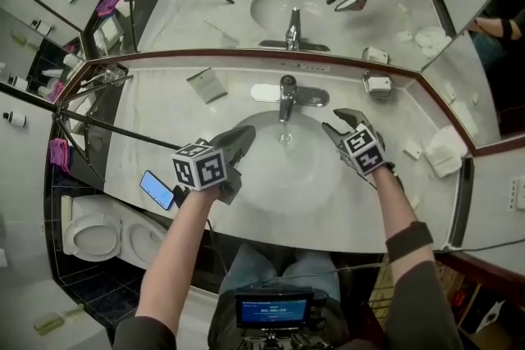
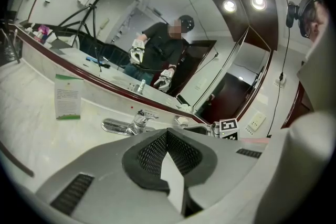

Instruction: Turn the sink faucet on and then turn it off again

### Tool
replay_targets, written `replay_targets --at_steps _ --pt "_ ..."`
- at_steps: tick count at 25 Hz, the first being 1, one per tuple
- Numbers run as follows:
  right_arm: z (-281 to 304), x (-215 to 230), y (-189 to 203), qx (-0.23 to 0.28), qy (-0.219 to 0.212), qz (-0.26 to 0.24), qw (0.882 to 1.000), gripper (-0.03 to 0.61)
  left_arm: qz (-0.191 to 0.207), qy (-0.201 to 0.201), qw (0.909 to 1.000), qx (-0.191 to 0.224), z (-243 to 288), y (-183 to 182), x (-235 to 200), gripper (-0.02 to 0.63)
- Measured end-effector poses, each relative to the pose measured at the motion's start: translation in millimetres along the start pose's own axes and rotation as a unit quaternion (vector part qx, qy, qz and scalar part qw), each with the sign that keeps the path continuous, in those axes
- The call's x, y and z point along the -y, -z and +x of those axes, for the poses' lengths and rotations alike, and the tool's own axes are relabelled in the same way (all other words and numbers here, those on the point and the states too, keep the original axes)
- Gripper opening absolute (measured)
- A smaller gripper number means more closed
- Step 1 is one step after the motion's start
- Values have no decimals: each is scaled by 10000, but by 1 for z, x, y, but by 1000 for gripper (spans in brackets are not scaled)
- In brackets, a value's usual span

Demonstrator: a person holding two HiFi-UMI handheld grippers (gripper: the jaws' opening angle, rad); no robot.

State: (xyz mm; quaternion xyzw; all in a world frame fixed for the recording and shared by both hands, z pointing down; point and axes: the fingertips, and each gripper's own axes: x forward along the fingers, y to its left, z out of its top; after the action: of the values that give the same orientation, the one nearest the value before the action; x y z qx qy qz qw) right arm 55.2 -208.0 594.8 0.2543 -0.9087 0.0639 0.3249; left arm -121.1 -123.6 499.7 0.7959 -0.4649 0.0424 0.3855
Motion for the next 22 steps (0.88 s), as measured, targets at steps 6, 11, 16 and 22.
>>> replay_targets --at_steps 6,11,16,22 --pt "50 -6 -32 -30 -164 -1090 9939 230 -161 -147 9996 158 -10 7 -13 1" --pt "83 -5 -58 206 -52 -1664 9858 229 -270 -246 9990 271 -14 14 -21 1" --pt "113 -18 -74 283 -77 -2469 9686 227 -337 -324 9983 358 -13 14 -28 1" --pt "129 -25 -77 336 157 -3795 9244 117 -368 -331 9979 422 -12 16 -28 1"
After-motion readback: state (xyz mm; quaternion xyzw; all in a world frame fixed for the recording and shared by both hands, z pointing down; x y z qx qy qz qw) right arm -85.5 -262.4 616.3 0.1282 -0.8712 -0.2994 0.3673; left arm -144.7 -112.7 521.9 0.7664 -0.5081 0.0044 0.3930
